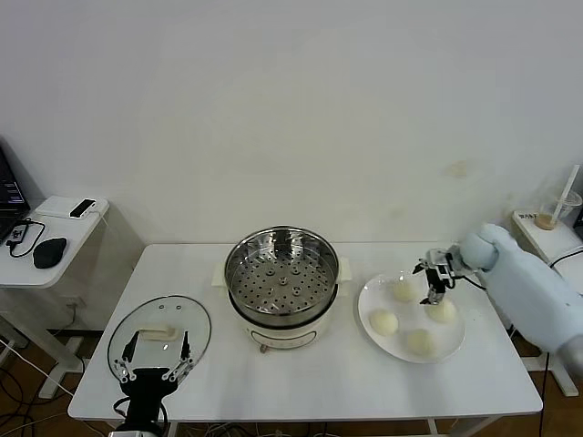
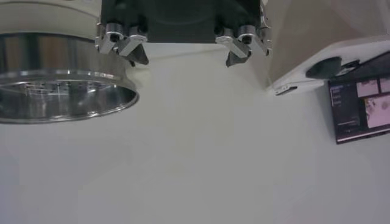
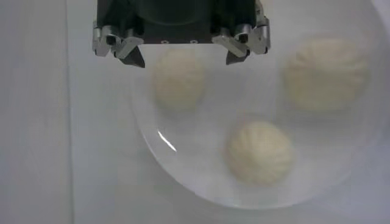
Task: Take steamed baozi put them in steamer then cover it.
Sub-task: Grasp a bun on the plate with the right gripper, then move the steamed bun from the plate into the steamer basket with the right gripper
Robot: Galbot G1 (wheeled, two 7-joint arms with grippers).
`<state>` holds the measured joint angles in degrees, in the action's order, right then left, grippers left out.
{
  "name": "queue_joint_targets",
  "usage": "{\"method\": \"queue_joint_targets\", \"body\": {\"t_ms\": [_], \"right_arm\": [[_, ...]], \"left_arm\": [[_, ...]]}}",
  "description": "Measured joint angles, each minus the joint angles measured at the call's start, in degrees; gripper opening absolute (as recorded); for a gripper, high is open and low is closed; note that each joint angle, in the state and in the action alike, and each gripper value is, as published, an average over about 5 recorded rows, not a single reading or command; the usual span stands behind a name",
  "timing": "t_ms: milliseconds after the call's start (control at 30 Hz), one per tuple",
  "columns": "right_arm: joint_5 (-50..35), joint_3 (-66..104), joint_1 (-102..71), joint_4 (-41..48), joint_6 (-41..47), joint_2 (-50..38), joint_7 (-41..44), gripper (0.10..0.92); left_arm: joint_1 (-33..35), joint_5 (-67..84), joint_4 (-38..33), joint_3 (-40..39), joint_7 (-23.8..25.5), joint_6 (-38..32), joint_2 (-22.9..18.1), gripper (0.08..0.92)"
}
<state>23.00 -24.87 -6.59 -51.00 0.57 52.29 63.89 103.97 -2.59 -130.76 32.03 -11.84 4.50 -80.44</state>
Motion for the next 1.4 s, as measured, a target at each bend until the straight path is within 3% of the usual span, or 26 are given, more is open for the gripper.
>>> {"method": "queue_joint_targets", "body": {"t_ms": [500, 933, 1167, 1400], "right_arm": [[5.77, -1.37, 2.40, 10.32, -1.72, 7.88, -0.74, 0.809], [7.85, -1.14, 3.15, 14.74, -2.15, 10.79, -1.12, 0.592], [7.44, -1.86, 3.76, 14.16, -2.08, 10.05, -0.15, 0.581], [2.63, -4.64, 6.47, 7.61, -0.52, 5.46, 2.29, 0.585]], "left_arm": [[-0.76, 0.28, 0.44, 0.78, -0.05, 0.10, 0.29, 0.823], [-1.55, 0.55, 0.93, 0.81, -0.33, 0.21, 0.28, 0.823], [-1.45, 0.85, 0.75, 1.05, -0.42, 0.40, 0.44, 0.823], [-1.39, 1.13, 0.36, 1.02, -0.41, 0.69, 0.83, 0.823]]}}
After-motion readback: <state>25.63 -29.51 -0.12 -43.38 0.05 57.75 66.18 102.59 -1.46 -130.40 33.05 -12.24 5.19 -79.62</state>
